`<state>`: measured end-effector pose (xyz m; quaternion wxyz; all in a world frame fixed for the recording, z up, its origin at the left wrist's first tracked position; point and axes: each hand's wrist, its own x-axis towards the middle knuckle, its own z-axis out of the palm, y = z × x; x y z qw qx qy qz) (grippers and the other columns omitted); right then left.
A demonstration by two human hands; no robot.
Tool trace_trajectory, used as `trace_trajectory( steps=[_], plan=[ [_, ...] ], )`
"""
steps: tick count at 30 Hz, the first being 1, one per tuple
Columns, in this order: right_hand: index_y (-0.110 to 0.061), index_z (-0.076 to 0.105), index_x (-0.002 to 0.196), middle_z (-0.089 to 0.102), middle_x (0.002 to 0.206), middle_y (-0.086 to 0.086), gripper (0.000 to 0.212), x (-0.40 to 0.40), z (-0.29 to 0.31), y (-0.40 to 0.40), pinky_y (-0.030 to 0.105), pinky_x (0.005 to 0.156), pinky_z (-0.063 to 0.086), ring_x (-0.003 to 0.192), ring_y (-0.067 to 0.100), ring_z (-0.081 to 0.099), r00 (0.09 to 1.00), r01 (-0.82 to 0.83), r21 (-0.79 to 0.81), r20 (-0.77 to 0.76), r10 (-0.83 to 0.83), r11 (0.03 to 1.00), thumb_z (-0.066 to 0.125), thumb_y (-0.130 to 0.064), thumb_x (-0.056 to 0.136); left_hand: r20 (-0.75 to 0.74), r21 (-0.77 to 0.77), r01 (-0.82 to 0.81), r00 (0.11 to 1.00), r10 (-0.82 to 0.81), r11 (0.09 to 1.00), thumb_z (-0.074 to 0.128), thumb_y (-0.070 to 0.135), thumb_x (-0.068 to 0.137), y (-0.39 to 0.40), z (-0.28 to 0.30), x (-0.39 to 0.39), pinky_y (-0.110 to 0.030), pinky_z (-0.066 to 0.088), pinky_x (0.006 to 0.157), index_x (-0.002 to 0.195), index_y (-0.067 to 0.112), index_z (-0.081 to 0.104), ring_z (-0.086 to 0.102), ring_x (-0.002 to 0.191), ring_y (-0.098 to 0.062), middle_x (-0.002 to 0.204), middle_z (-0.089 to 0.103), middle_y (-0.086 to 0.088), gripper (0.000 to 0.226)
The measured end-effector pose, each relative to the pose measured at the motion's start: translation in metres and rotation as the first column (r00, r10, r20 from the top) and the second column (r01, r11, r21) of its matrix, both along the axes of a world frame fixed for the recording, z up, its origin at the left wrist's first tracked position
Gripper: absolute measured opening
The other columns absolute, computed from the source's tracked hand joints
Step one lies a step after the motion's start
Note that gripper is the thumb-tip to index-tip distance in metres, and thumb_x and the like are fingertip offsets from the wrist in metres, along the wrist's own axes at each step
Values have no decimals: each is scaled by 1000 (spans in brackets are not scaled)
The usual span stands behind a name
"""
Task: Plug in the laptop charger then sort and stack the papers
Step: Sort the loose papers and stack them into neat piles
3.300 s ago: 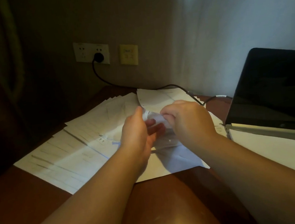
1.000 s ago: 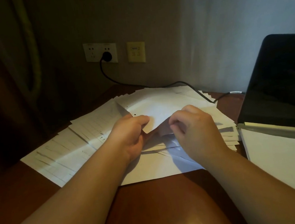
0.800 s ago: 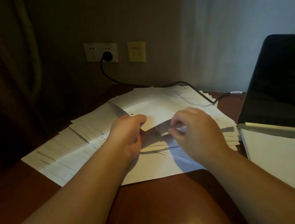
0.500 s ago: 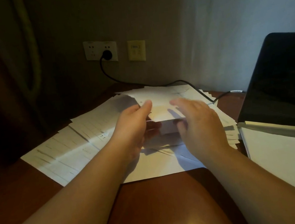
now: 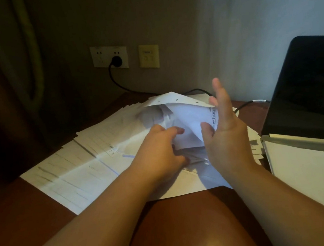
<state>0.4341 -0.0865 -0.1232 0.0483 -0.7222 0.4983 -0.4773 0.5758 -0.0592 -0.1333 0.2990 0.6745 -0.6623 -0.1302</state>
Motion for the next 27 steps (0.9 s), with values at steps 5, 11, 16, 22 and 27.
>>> trace_trajectory(
  steps=[5,11,16,22,27],
  plan=[
    [-52,6,149,52,143,-8,89,1,-3,-2,-2,82,34,112,7,59,998,-56,-47,-2,56,997,65,-14,94,82,-39,-19,996,23,999,74,28,89,0,3,1,-18,38,79,127,31,67,53,99,-11,113,46,8,38],
    [-30,48,143,65,108,-9,49,-3,-5,-5,7,71,41,87,7,62,998,-48,92,54,43,995,60,-21,97,121,-4,-3,993,3,1000,74,25,90,-2,5,3,-24,48,92,136,29,60,60,111,-17,134,56,4,48],
    [-19,69,122,71,116,-1,27,-5,-8,-6,7,79,36,98,4,54,995,-100,85,12,100,991,60,-19,97,78,-16,-7,997,8,1000,71,16,89,-7,5,6,-21,42,93,135,27,59,55,114,-17,134,53,3,49],
    [-22,71,118,71,112,-5,25,-5,-8,-9,8,78,40,99,9,59,990,-128,179,-34,136,976,58,-16,97,100,-16,-53,993,54,998,60,18,95,-10,5,3,-30,49,78,118,22,70,62,98,-24,106,63,-4,25],
    [-28,67,124,69,115,-10,29,-2,-7,-6,22,87,50,107,8,59,976,-196,229,-51,212,953,57,-22,98,-158,-220,-179,977,146,959,61,29,98,-11,3,-1,-11,36,64,113,16,69,49,85,-6,111,56,1,22]
  ],
)
